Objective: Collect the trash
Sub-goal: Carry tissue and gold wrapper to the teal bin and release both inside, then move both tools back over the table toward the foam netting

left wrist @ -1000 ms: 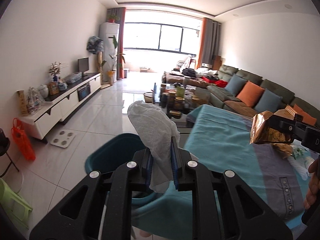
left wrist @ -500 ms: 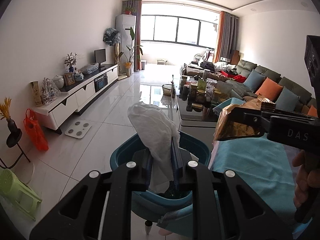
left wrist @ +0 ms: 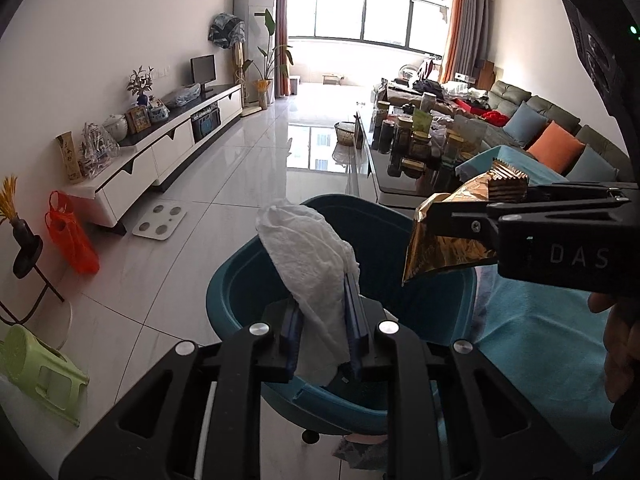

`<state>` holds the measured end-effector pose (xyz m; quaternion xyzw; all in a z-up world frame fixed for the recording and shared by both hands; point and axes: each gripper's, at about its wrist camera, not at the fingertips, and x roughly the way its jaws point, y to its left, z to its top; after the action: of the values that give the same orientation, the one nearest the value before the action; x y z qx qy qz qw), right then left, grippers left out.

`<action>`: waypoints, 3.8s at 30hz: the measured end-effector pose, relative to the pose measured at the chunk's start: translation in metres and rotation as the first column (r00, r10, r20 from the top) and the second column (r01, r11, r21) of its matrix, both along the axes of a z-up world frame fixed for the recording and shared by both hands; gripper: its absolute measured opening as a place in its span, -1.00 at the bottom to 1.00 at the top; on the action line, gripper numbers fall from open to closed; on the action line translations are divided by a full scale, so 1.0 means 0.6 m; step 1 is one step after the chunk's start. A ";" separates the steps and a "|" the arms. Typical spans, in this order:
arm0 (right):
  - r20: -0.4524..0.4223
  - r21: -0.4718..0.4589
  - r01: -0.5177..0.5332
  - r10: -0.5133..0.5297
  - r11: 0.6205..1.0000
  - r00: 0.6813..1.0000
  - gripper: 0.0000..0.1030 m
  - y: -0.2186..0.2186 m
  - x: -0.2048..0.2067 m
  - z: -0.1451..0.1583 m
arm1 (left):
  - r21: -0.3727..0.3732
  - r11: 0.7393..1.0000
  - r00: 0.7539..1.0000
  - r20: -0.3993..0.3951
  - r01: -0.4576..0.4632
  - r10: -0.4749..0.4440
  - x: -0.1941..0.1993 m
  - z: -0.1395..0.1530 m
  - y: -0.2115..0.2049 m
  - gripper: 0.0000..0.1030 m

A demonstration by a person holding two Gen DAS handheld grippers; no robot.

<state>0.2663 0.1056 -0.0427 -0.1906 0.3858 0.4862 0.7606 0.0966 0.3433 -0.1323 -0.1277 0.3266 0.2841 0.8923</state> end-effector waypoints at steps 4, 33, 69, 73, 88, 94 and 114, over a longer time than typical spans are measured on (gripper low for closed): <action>-0.017 -0.054 -0.008 0.007 0.999 1.000 -0.07 0.022 0.011 -0.020 | -0.014 1.000 0.999 -0.037 0.003 -0.004 0.019 -0.031 0.021 -0.59; -0.128 0.059 0.030 -0.022 0.998 0.992 0.70 0.006 0.046 -0.001 | 0.055 0.991 0.992 0.005 -0.124 0.124 -0.032 0.011 0.026 0.89; 0.180 0.403 0.325 -0.422 0.856 0.889 0.87 -0.499 -0.080 0.112 | 0.163 0.946 0.906 0.281 0.279 -0.315 -0.020 0.212 -0.311 0.89; 0.198 0.407 0.412 -0.519 0.815 0.831 0.87 -0.567 -0.086 0.103 | 0.153 0.909 0.862 0.289 0.388 -0.416 0.013 0.214 -0.388 0.89; 0.259 0.393 0.600 -0.710 0.697 0.655 0.87 -0.705 -0.120 0.076 | 0.087 0.826 0.770 0.319 0.557 -0.552 0.060 0.199 -0.501 0.89; 0.250 0.369 0.655 -0.749 0.659 0.614 0.87 -0.733 -0.119 0.058 | 0.072 0.799 0.746 0.316 0.597 -0.586 0.072 0.191 -0.518 0.89; 0.201 0.252 0.719 -0.762 0.648 0.616 0.87 -0.728 -0.049 0.004 | 0.041 0.703 0.684 0.200 0.710 -0.702 0.198 0.154 -0.593 0.89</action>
<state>0.2368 -0.3314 -0.0403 -0.0263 0.2776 0.1219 0.9526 0.2154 -0.0128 -0.0398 -0.0378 0.2645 -0.1021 0.9582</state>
